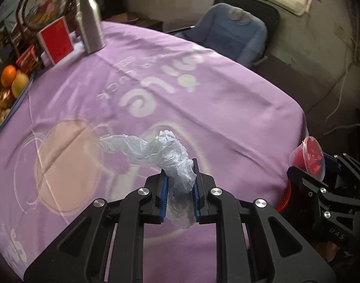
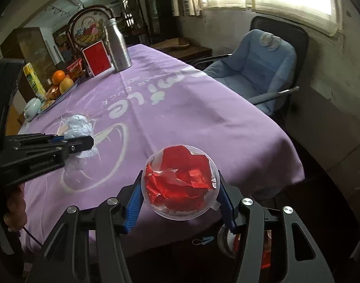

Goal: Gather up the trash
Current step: 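Carry the clear cup and white plastic bag with both tools over the red basket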

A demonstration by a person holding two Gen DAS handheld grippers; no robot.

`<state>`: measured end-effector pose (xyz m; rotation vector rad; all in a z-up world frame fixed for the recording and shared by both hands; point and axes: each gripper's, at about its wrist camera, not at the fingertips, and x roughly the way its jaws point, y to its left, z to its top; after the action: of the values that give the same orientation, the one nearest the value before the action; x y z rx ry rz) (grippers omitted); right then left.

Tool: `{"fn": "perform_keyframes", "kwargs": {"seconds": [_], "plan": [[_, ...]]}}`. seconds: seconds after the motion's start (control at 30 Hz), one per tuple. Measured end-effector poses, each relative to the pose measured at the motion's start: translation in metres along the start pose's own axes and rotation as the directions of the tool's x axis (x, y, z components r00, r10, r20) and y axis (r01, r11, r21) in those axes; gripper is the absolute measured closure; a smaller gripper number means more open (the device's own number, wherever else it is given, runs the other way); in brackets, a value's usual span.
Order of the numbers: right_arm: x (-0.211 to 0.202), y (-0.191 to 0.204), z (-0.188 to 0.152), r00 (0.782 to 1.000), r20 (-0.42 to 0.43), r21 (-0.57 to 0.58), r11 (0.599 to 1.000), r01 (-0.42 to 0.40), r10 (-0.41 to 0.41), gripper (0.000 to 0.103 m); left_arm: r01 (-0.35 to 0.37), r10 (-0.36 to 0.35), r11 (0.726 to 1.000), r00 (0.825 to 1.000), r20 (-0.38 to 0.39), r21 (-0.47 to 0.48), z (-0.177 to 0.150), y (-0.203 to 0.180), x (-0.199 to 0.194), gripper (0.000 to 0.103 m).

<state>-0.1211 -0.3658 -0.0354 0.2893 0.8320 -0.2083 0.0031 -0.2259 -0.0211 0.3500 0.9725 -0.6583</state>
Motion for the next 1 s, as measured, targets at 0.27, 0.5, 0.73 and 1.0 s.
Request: {"fn": "perform_keyframes", "kwargs": {"seconds": [0.27, 0.5, 0.73, 1.0], "plan": [[-0.02, -0.035, -0.021, 0.999, 0.026, 0.053, 0.998, 0.017, -0.018, 0.047, 0.016, -0.016, 0.997, 1.0, 0.001, 0.077, -0.01, -0.05, 0.004, 0.085], [-0.031, -0.076, -0.049, 0.999, 0.02, 0.132, 0.99, 0.041, -0.045, 0.047, 0.032, -0.029, 0.988, 0.999, -0.019, 0.151, -0.019, -0.09, 0.015, 0.084], [-0.033, -0.109, -0.075, 0.999, 0.014, 0.197, 0.979, 0.049, -0.053, 0.047, 0.047, -0.047, 0.979, 0.999, -0.007, 0.199, -0.033, -0.126, 0.018, 0.084], [-0.031, -0.141, -0.105, 0.996, -0.033, 0.276, 0.957, 0.089, -0.083, 0.047, 0.085, -0.09, 0.944, 0.996, 0.002, 0.318, -0.053, -0.167, 0.014, 0.084]]}}
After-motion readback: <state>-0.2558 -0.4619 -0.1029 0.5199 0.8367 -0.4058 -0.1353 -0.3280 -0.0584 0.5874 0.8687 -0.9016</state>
